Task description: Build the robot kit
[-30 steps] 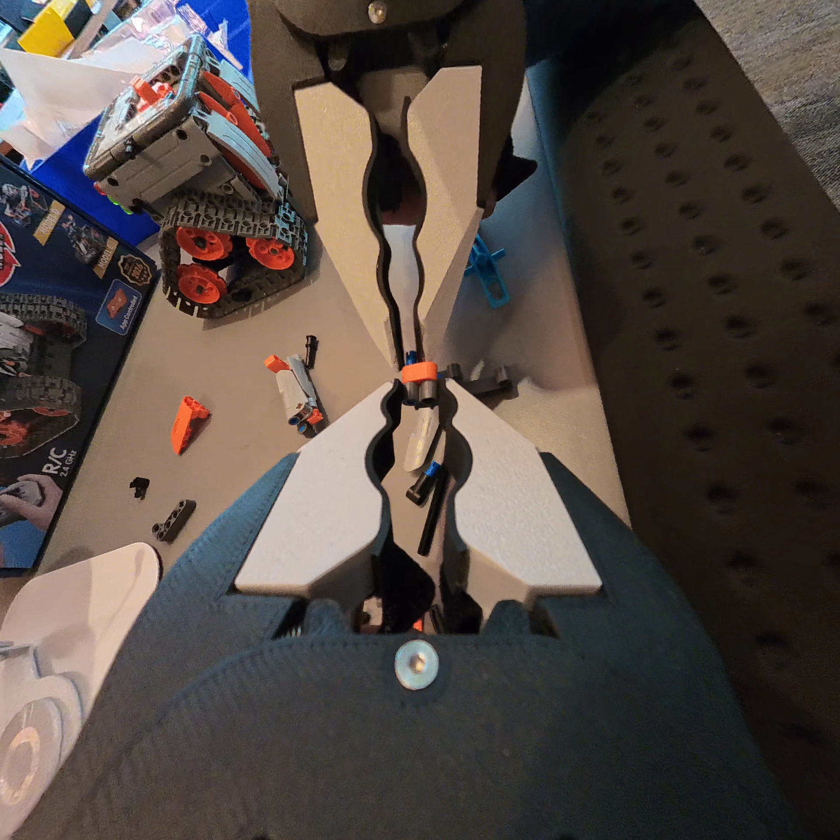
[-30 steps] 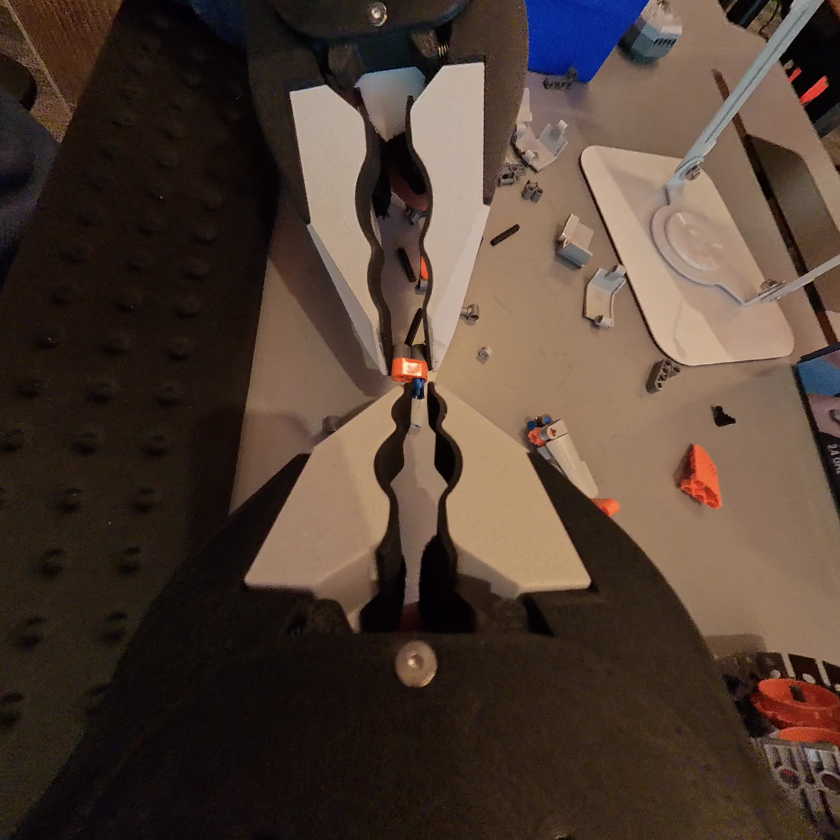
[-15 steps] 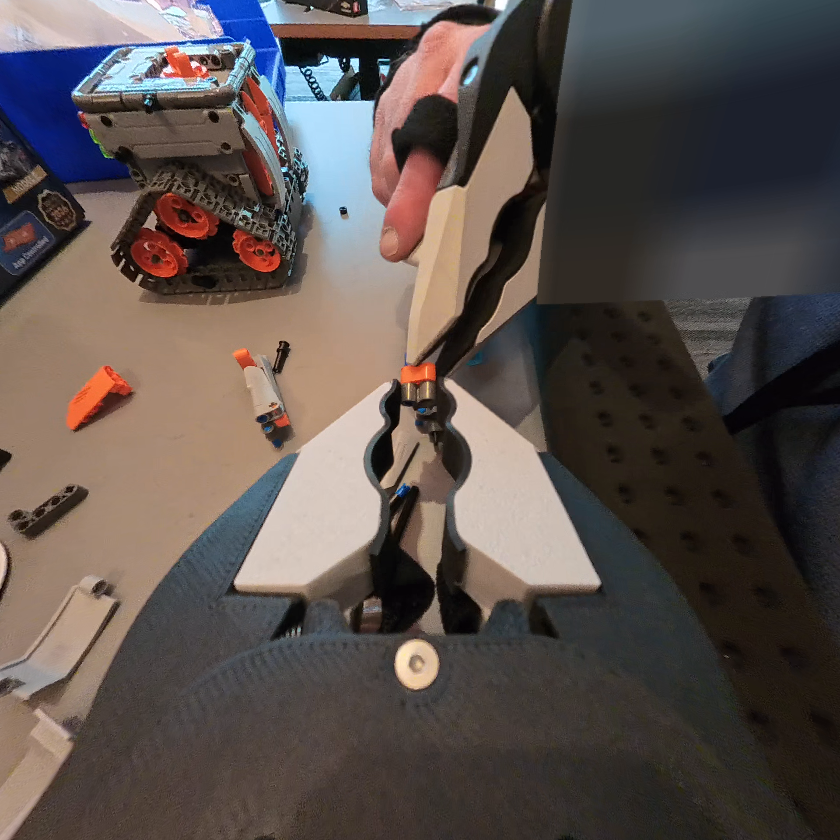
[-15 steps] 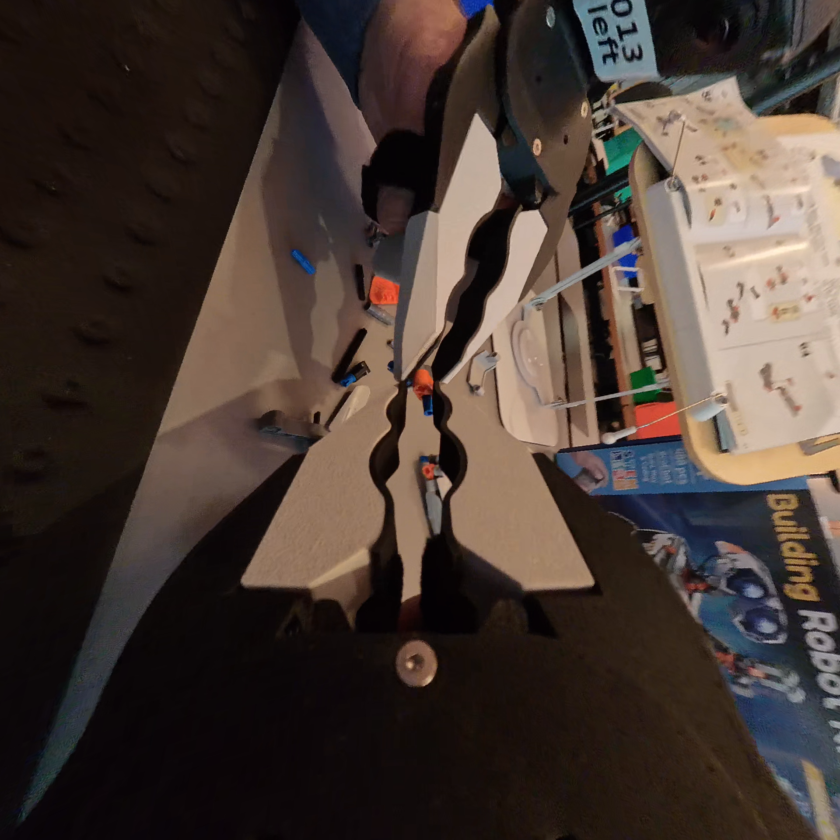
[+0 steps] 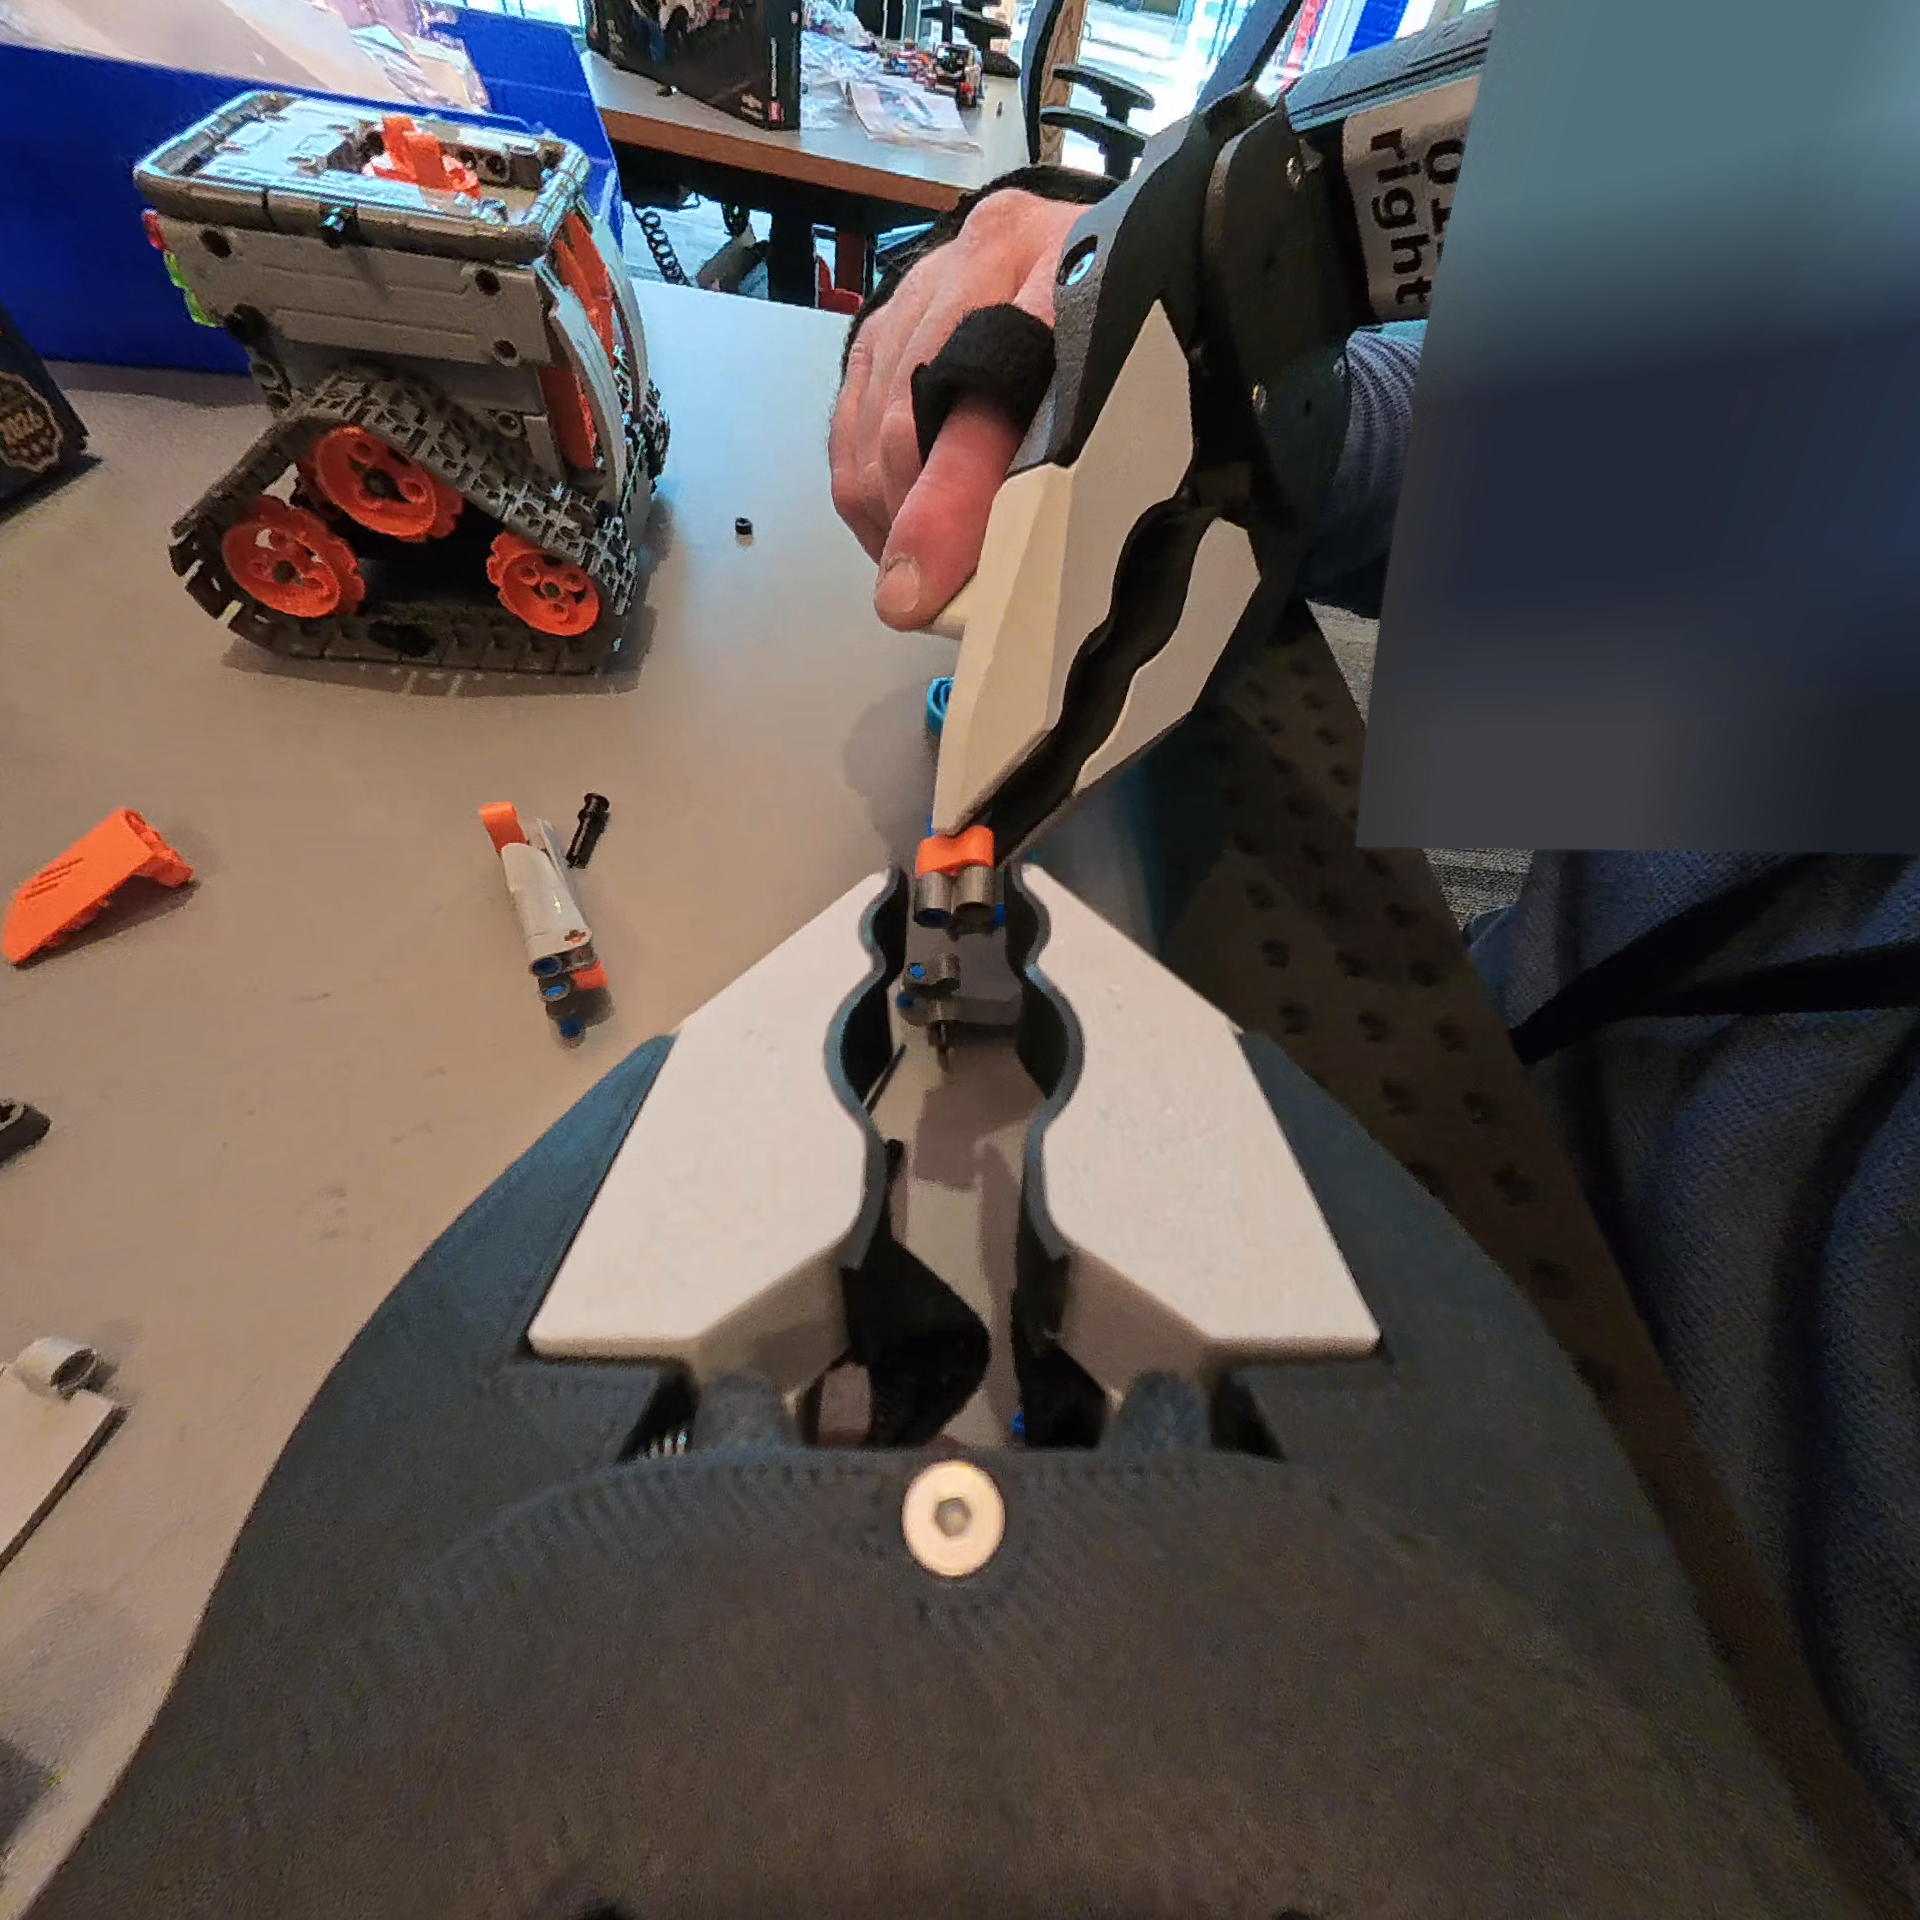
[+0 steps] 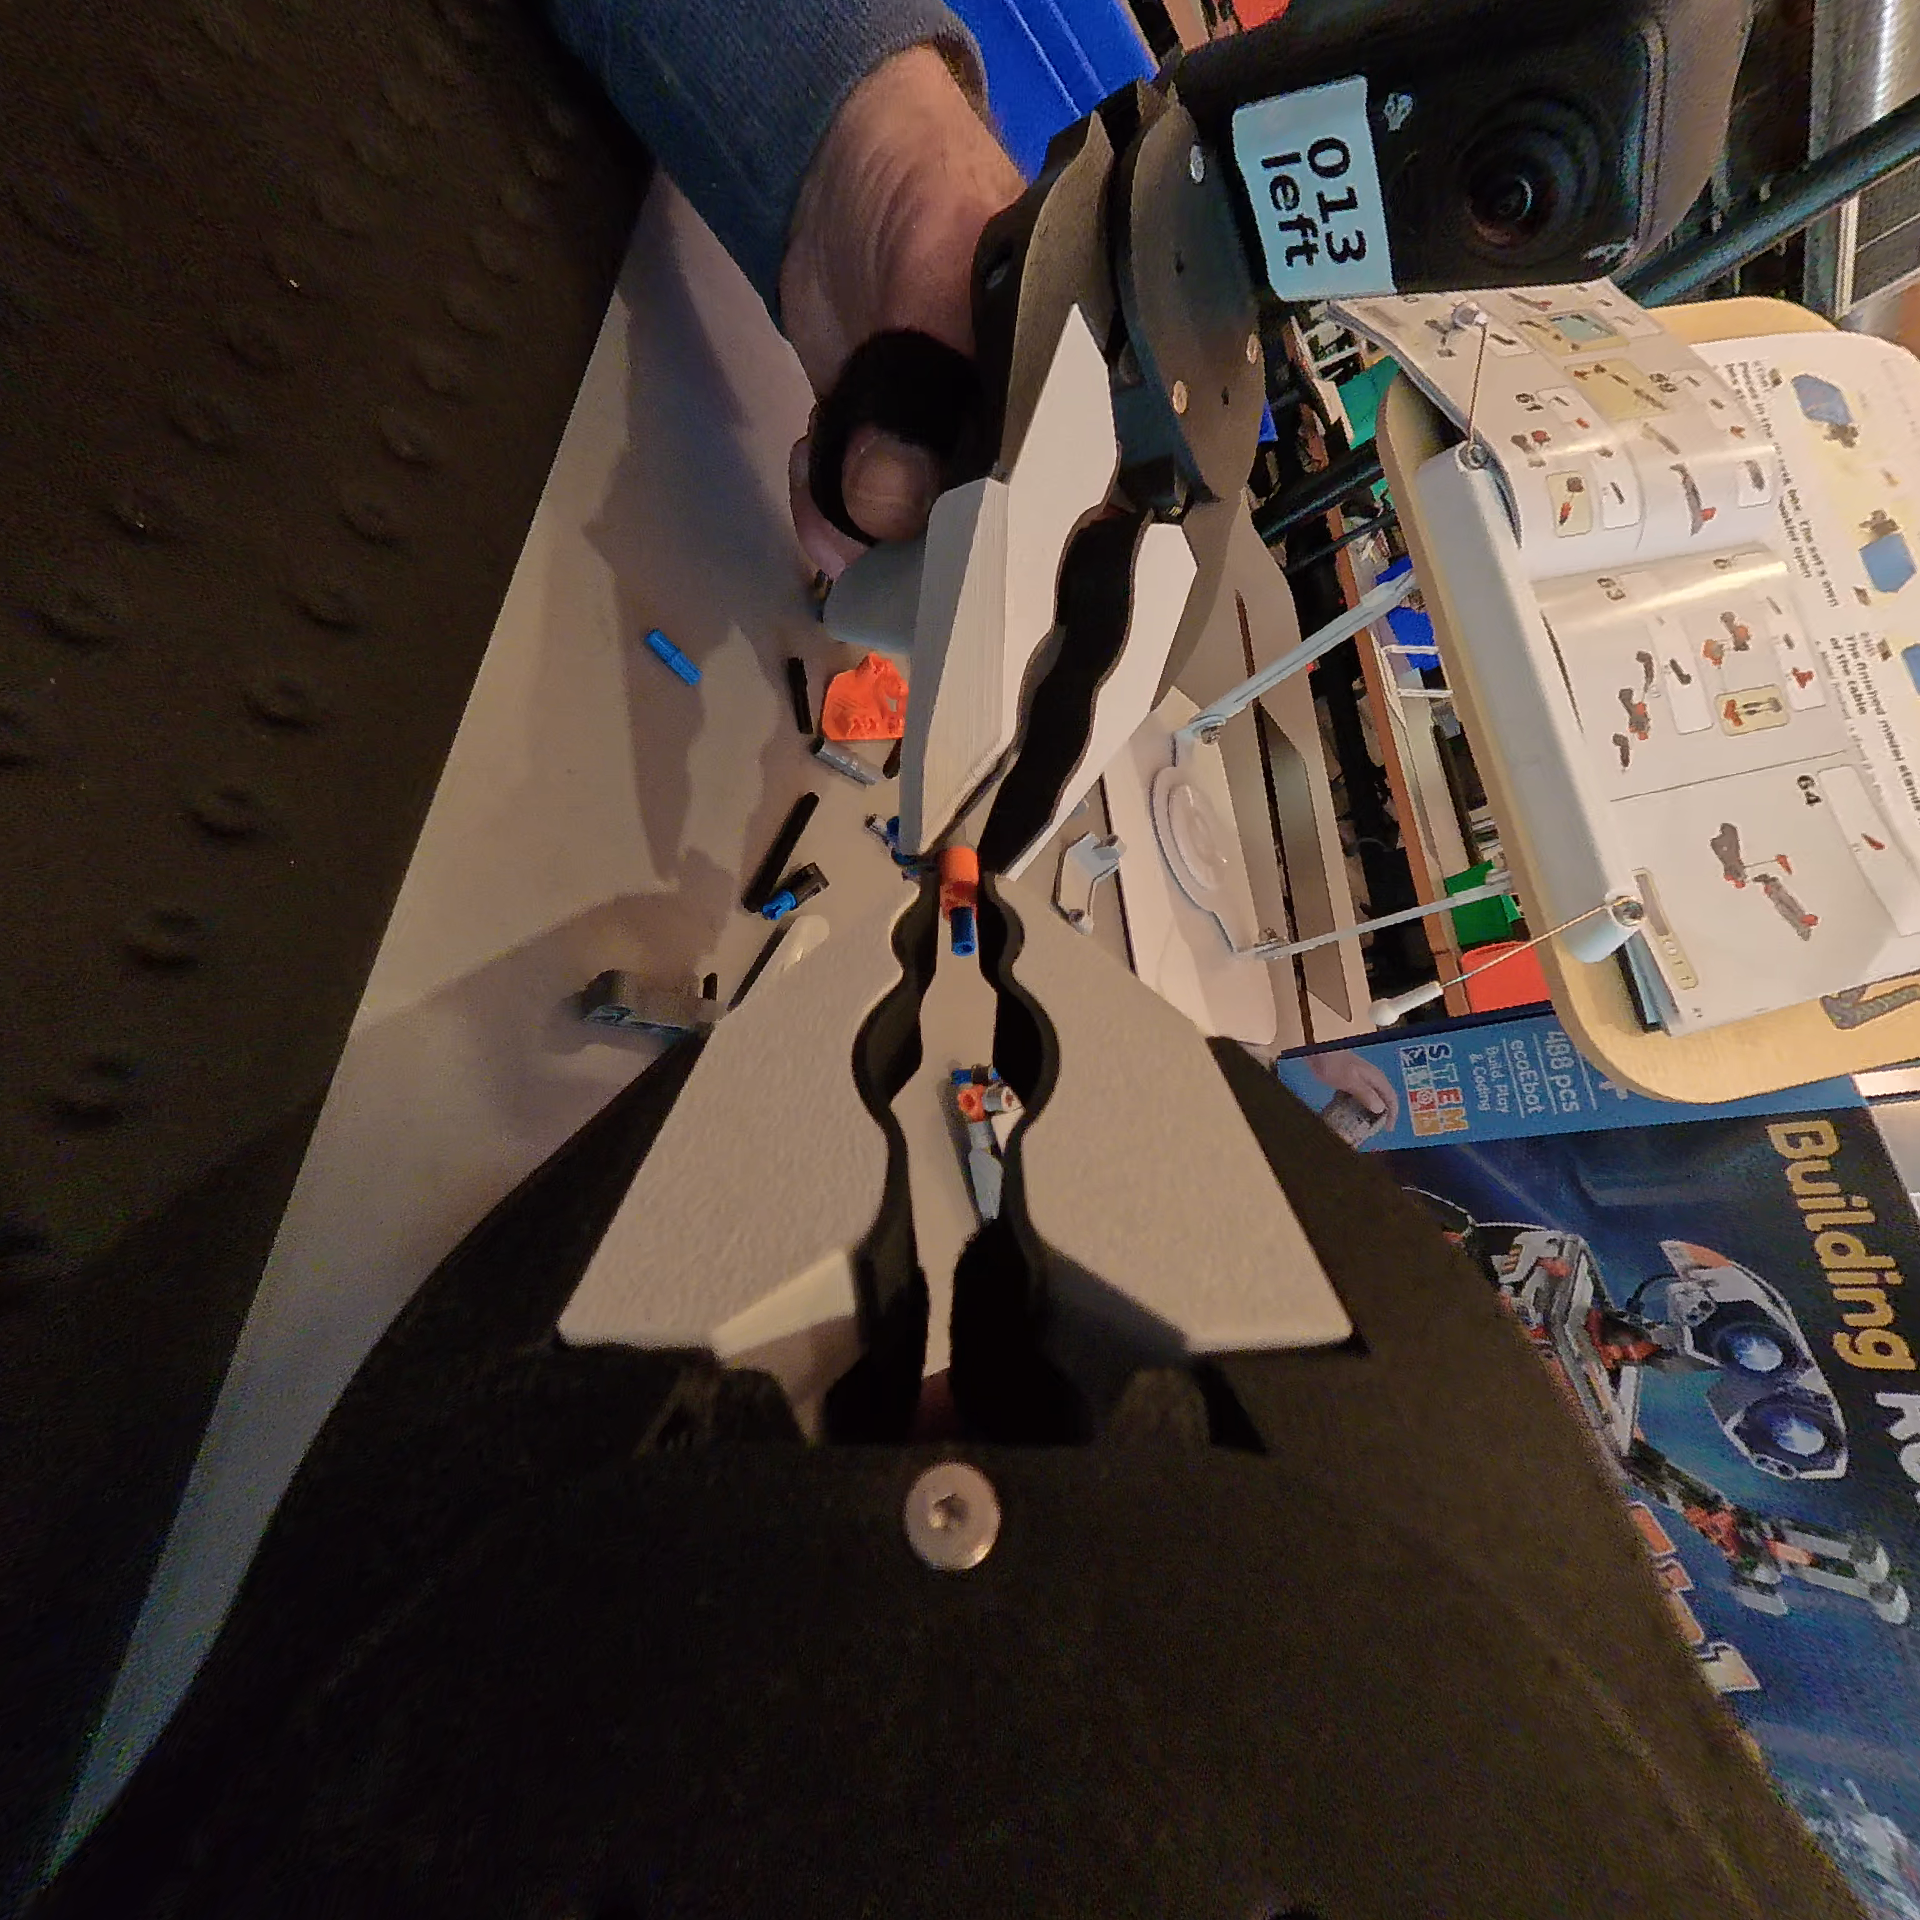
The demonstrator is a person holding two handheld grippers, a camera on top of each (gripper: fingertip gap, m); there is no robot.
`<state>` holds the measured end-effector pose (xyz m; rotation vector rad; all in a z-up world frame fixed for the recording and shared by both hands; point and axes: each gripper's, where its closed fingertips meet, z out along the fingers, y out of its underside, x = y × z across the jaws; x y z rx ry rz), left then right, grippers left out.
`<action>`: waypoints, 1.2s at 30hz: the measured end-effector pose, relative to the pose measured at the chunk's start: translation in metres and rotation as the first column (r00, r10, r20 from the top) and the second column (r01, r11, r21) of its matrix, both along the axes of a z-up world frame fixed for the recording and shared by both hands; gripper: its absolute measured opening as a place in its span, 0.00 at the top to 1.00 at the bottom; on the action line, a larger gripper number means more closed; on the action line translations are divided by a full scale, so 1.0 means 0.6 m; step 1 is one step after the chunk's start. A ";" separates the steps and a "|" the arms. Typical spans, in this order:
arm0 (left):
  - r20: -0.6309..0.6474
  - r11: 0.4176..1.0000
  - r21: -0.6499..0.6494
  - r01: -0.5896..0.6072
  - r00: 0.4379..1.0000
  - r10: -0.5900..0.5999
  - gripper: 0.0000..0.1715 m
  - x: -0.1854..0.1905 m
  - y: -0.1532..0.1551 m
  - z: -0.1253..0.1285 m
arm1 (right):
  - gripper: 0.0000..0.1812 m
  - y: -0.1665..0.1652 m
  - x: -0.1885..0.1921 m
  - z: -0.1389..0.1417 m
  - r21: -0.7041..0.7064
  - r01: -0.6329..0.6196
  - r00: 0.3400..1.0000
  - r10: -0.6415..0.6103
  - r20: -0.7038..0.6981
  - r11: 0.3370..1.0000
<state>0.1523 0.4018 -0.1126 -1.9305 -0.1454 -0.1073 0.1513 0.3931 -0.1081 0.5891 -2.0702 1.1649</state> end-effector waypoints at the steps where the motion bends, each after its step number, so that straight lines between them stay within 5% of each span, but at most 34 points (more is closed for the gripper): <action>1: 0.007 1.000 0.001 -0.002 1.000 0.002 0.91 -0.001 -0.001 0.000 | 0.97 0.001 -0.001 0.000 -0.003 0.001 1.000 -0.001 0.006 1.000; 5: 0.012 1.000 0.018 -0.005 1.000 0.005 0.91 -0.001 0.000 0.007 | 0.97 0.002 -0.002 0.006 -0.025 0.001 0.999 0.000 0.033 1.000; 14: -0.194 0.998 0.001 -0.064 0.979 0.063 0.93 -0.008 0.002 0.014 | 0.97 0.003 -0.006 0.014 -0.091 0.025 0.971 -0.002 0.239 0.996; 30: 0.082 0.999 0.048 0.017 0.996 -0.021 0.92 0.005 -0.002 0.014 | 0.97 0.003 0.003 0.016 -0.051 -0.019 0.999 0.021 0.046 0.999; 36: -0.122 0.998 0.044 -0.036 0.992 0.041 0.92 -0.009 -0.002 0.023 | 0.96 0.006 -0.007 0.025 -0.086 0.022 0.995 -0.014 0.100 0.996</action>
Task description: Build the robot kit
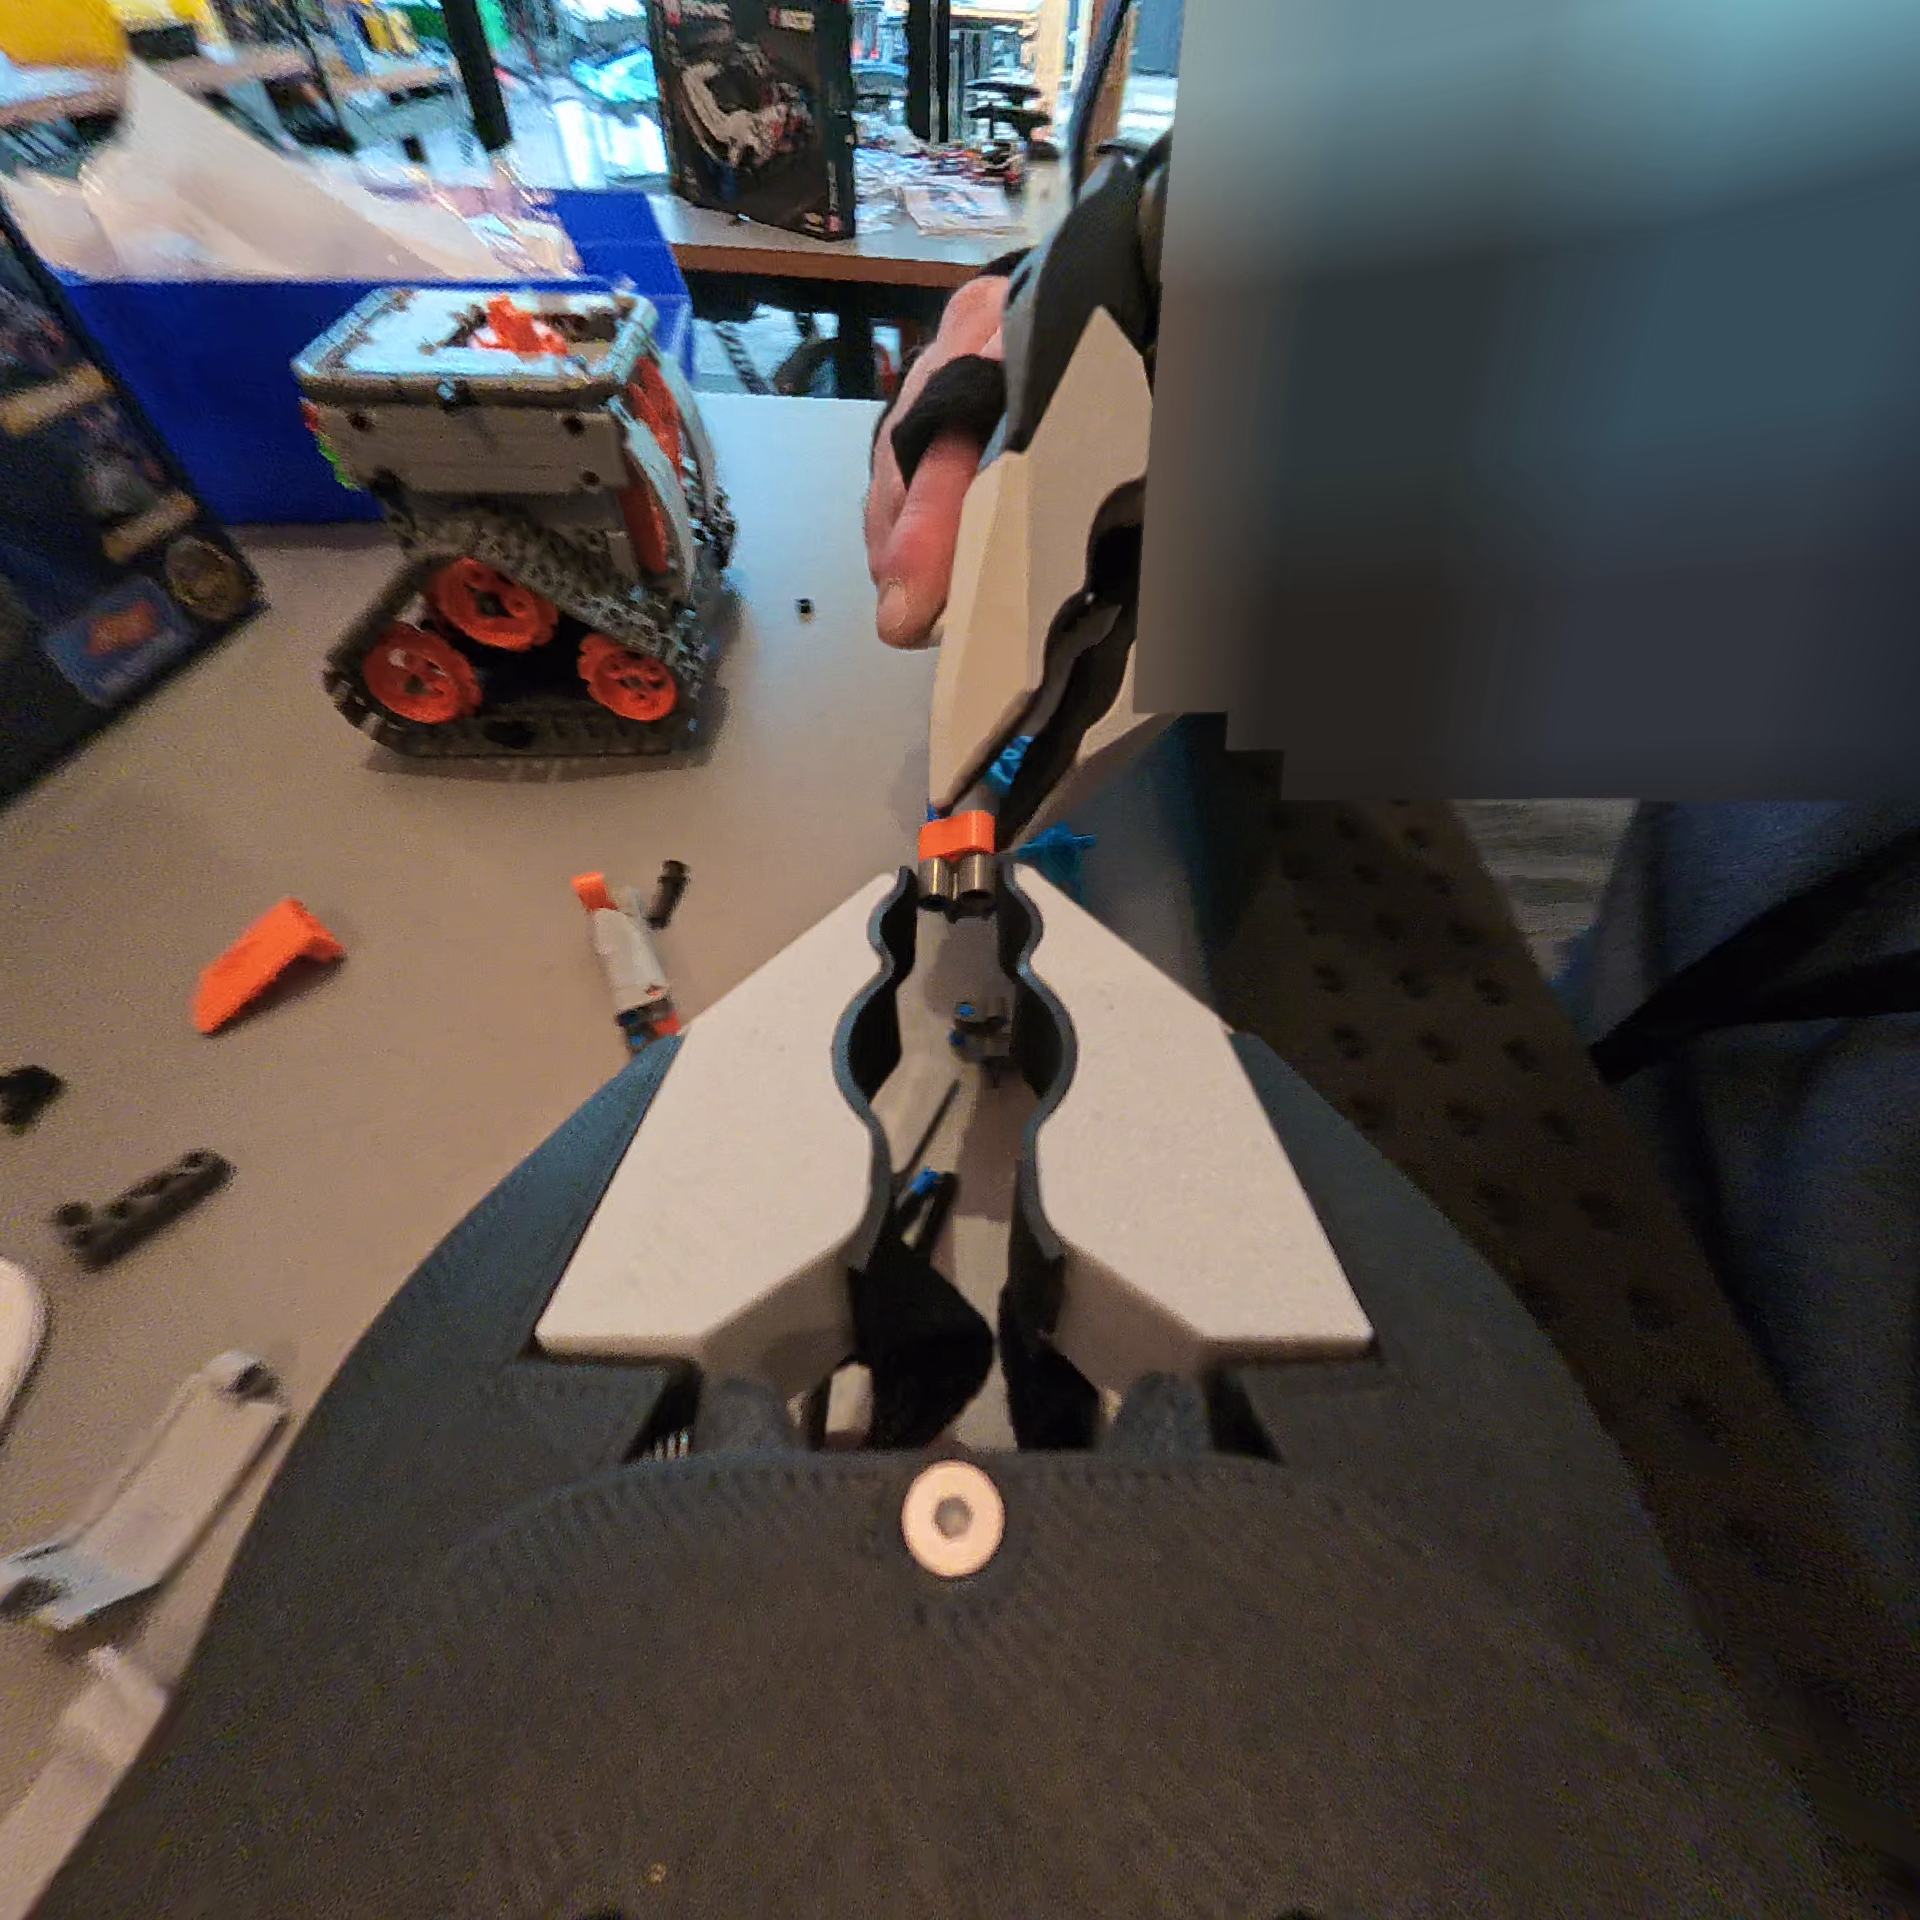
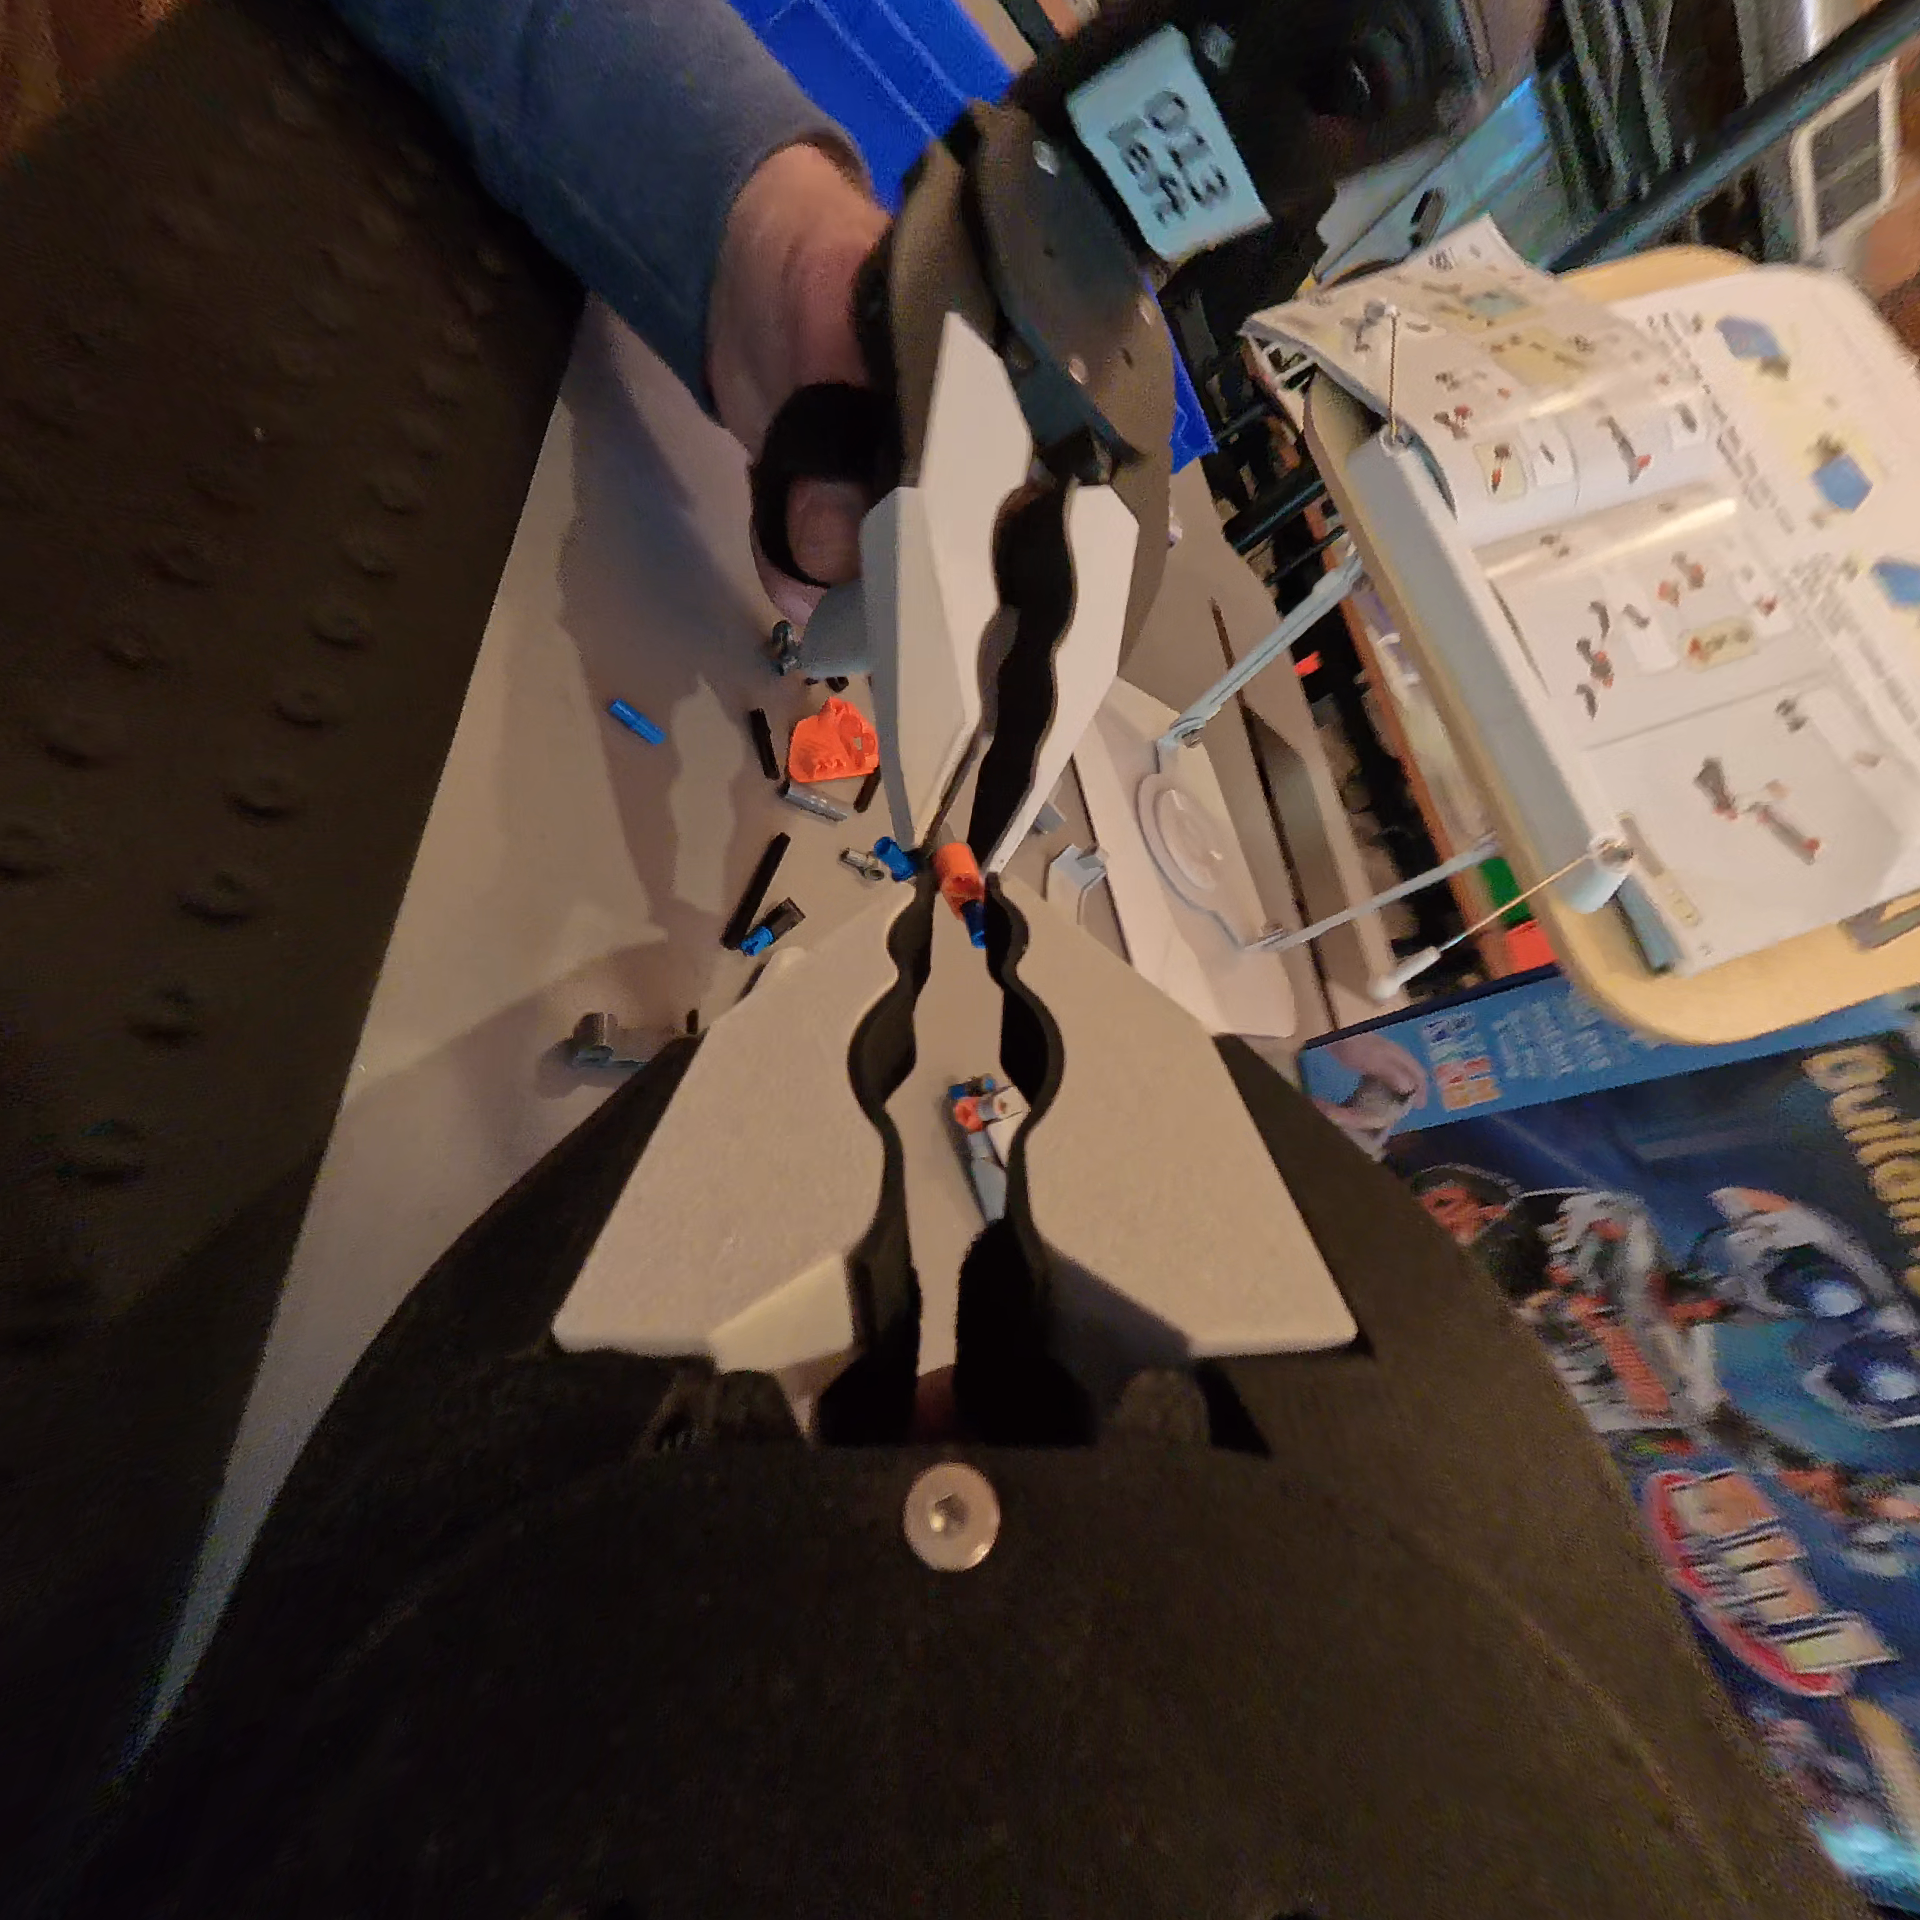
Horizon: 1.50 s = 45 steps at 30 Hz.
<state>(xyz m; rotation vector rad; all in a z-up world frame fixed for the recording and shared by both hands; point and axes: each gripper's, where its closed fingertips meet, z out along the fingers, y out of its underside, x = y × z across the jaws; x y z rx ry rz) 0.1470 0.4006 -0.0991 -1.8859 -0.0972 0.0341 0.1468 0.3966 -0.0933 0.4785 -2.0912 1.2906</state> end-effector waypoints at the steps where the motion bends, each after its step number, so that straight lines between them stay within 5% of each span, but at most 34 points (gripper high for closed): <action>1: -0.071 1.000 -0.008 -0.024 0.997 0.024 0.92 -0.004 -0.001 0.002 | 0.93 0.002 -0.003 0.002 -0.017 0.010 0.998 -0.008 0.068 1.000; 5: -0.378 0.990 -0.014 -0.138 0.918 0.122 0.92 -0.024 -0.004 0.018 | 0.92 0.008 -0.023 0.017 -0.127 0.092 0.884 -0.022 0.467 0.988; 9: -0.654 0.975 0.007 -0.223 0.736 0.174 0.92 -0.029 -0.004 0.039 | 0.92 0.007 -0.026 0.018 -0.187 0.116 0.697 0.054 0.715 0.976; 13: -0.787 0.966 0.010 -0.259 0.594 0.167 0.92 -0.026 0.001 0.047 | 0.91 0.003 -0.021 0.038 -0.270 0.108 0.579 0.160 0.799 0.957; 21: -0.920 0.947 0.005 -0.321 0.369 0.130 0.93 -0.023 0.005 0.054 | 0.95 0.001 -0.016 0.049 -0.326 0.103 0.515 0.230 0.826 0.940; 27: -0.885 0.951 0.008 -0.308 0.442 0.150 0.93 -0.023 0.006 0.054 | 0.96 0.002 -0.016 0.047 -0.296 0.083 0.645 0.175 0.744 0.952; 35: -0.780 0.967 -0.022 -0.255 0.609 0.143 0.93 -0.015 0.010 0.048 | 0.97 0.007 -0.014 0.040 -0.216 0.045 0.813 0.090 0.575 0.975; 45: -0.392 0.991 -0.043 -0.127 0.915 0.100 0.93 -0.009 0.014 0.029 | 0.96 0.012 -0.014 0.021 -0.054 0.023 0.974 -0.010 0.224 0.998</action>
